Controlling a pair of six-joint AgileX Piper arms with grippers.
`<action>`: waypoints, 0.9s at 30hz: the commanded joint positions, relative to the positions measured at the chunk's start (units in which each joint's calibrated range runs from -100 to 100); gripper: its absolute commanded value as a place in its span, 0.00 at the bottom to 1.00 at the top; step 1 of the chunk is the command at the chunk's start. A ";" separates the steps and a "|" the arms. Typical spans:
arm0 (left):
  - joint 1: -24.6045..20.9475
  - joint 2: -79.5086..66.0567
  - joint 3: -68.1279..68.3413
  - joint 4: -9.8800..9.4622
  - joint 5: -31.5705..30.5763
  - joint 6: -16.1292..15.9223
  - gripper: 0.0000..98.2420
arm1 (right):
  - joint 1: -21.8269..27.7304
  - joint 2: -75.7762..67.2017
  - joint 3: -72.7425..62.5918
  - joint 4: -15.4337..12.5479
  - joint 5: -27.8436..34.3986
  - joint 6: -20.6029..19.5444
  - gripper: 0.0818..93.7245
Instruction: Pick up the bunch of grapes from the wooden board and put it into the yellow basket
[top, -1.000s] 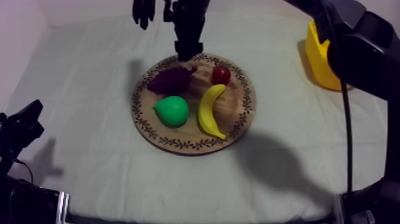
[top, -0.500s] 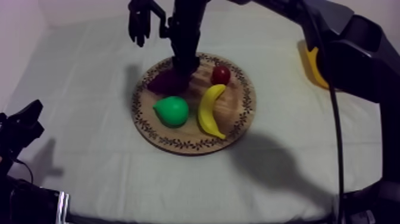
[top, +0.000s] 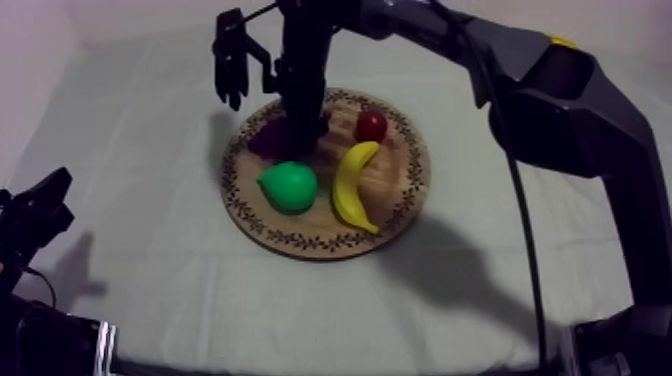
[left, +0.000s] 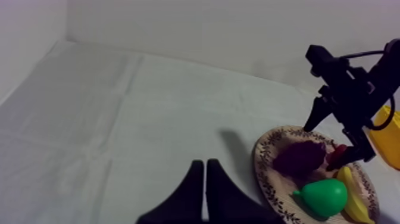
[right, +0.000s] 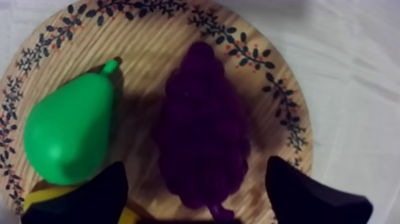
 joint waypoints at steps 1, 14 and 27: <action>-0.03 0.00 -0.03 0.02 0.02 0.01 0.00 | -0.06 1.72 -1.02 -0.08 0.18 0.11 0.70; -0.03 0.00 -0.03 0.02 0.02 0.01 0.00 | -0.12 8.63 -6.22 -0.07 -2.38 0.09 0.36; -0.03 0.00 -0.03 0.02 0.02 0.01 0.00 | 1.96 1.07 -2.05 0.67 -5.47 -0.72 0.20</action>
